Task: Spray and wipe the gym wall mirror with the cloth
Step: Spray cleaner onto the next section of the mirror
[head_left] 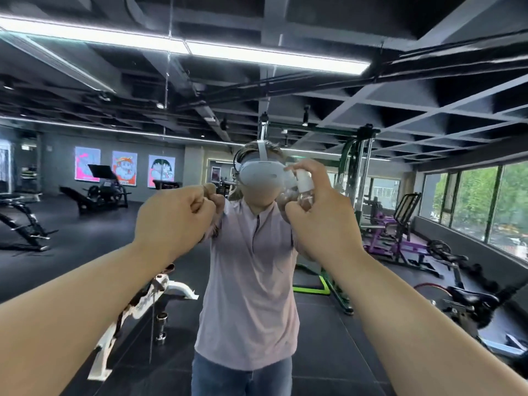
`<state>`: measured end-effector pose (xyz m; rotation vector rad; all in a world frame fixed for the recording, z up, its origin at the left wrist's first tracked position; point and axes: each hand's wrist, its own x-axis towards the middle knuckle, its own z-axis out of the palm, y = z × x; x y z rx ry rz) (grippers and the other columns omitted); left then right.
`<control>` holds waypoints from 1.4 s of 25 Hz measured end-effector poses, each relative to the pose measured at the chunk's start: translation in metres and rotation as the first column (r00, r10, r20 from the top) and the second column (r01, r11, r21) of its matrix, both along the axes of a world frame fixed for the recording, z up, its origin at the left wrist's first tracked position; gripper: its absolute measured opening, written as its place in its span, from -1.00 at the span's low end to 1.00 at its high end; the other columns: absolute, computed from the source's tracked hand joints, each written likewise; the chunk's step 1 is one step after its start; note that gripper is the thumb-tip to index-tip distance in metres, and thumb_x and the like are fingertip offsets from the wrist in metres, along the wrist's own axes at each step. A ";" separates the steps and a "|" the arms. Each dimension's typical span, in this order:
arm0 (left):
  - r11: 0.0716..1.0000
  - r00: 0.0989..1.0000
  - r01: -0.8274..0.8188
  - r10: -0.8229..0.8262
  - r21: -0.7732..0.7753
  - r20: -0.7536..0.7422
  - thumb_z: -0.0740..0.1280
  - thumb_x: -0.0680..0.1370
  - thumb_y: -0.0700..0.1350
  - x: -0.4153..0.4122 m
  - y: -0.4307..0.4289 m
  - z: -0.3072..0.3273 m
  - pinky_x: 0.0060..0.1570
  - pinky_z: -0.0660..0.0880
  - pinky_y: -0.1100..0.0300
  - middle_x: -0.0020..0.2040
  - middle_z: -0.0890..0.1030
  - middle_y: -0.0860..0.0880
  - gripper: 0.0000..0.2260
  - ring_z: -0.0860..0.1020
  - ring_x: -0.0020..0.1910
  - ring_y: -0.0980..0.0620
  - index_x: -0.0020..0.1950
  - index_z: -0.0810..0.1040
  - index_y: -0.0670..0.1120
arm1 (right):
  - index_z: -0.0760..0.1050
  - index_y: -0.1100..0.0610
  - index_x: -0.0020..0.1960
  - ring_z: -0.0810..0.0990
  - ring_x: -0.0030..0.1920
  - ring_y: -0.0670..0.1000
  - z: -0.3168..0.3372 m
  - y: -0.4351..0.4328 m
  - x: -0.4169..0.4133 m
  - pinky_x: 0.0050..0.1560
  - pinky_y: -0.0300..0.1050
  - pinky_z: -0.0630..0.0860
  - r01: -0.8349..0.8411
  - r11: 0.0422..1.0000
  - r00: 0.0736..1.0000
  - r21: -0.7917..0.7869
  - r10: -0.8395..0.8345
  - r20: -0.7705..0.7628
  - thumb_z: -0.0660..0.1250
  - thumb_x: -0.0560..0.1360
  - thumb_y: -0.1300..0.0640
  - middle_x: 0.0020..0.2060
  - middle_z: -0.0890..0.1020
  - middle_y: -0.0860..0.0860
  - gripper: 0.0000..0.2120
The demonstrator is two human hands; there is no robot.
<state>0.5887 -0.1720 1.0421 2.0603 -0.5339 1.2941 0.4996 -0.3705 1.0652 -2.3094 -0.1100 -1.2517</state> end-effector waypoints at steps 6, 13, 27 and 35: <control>0.992 0.986 0.038 -0.057 0.118 0.155 0.16 0.41 0.00 0.011 0.018 0.050 -0.48 0.18 0.21 -0.54 0.32 -0.01 -0.70 0.32 -0.49 -0.01 -0.45 0.14 -0.06 | 0.28 -0.26 0.28 0.59 -0.37 0.06 0.055 0.027 0.013 -0.35 0.07 0.58 -0.053 0.992 0.981 0.118 0.030 0.191 0.27 0.46 0.20 -0.34 0.60 0.02 -0.49; 0.978 0.916 0.002 -0.084 0.207 0.392 0.21 0.43 -0.07 0.013 0.013 0.136 -0.45 0.14 0.25 -0.57 0.22 0.05 -0.67 0.24 -0.54 0.02 -0.46 0.13 -0.05 | 0.26 -0.19 0.29 0.48 -0.36 -0.02 0.143 0.044 0.018 -0.40 -0.15 0.35 0.085 0.995 0.951 0.045 -0.094 0.294 0.24 0.48 0.19 -0.29 0.52 -0.03 -0.53; 0.997 0.905 0.066 -0.044 -0.037 0.422 0.23 0.49 -0.11 -0.011 -0.089 0.223 -0.46 0.18 0.15 -0.46 0.33 -0.02 -0.75 0.28 -0.44 0.01 -0.36 0.27 -0.10 | 0.22 -0.18 0.35 0.54 -0.27 0.06 0.227 -0.039 0.005 -0.38 -0.10 0.45 0.167 0.970 0.922 -0.176 -0.090 0.377 0.24 0.44 0.21 -0.25 0.52 -0.04 -0.44; 0.678 0.740 0.662 -0.659 -0.320 0.136 0.29 0.57 0.03 -0.060 -0.220 0.242 0.06 0.58 -0.06 -0.08 0.62 0.00 -0.67 0.63 -0.09 0.01 0.31 0.34 0.23 | -0.36 0.10 0.55 0.52 -0.39 -0.25 0.227 -0.128 -0.007 -0.46 -0.47 0.33 -0.124 0.919 0.964 -0.374 0.201 0.176 0.39 0.46 0.23 -0.31 0.50 -0.12 0.02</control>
